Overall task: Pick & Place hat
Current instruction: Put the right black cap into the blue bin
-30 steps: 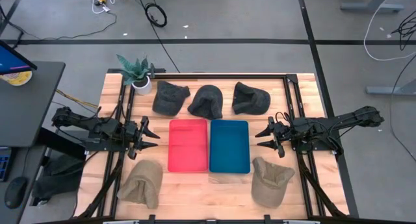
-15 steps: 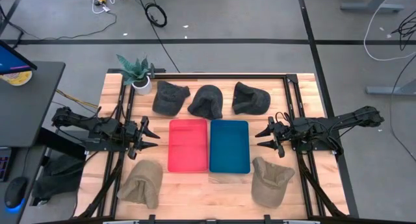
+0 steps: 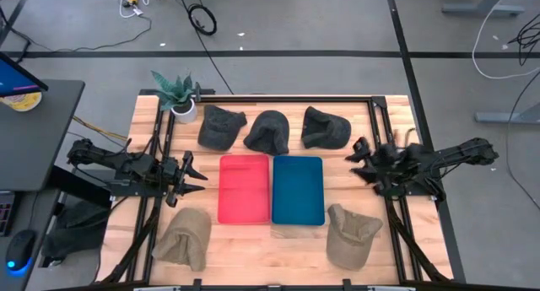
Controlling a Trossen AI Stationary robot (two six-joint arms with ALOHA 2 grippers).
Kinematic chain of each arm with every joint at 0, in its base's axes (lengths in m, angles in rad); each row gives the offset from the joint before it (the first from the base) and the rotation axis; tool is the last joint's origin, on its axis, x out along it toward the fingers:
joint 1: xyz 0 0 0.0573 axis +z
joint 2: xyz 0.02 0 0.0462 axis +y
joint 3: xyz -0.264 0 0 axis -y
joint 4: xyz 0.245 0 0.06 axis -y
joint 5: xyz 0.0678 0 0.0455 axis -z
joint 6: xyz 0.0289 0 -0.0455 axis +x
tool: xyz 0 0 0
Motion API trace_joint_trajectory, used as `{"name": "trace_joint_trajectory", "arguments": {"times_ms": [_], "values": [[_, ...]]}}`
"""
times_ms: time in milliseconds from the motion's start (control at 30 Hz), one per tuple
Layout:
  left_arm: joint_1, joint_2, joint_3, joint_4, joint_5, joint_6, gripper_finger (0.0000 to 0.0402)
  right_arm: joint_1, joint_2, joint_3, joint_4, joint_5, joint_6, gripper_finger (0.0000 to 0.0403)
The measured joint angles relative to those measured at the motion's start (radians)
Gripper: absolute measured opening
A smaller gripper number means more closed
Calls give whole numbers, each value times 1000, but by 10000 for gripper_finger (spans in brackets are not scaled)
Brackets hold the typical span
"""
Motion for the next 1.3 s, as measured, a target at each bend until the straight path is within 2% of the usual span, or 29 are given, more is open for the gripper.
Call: {"name": "trace_joint_trajectory", "arguments": {"times_ms": [233,300,367,433,567,667,867,1000,1167,1300], "values": [[0,0,0,0,0,0,149,0,2,19,653,158,-173,189],[0,0,0,0,0,0,149,0,2,69,750,211,-233,189],[0,0,0,0,0,0,149,0,2,146,761,220,-300,189],[0,0,0,0,0,0,149,0,3,244,692,217,-379,189],[0,0,0,0,0,0,149,0,31,462,392,181,-558,189],[0,0,0,0,0,0,149,0,77,620,233,177,-690,189],[0,0,0,0,0,0,149,0,230,901,125,177,-655,189],[0,0,0,0,0,0,149,0,310,1065,-29,179,-684,189],[0,0,0,0,0,0,149,0,409,1255,-210,262,-778,189],[0,0,0,0,0,0,149,0,492,1391,-323,403,-800,189]]}}
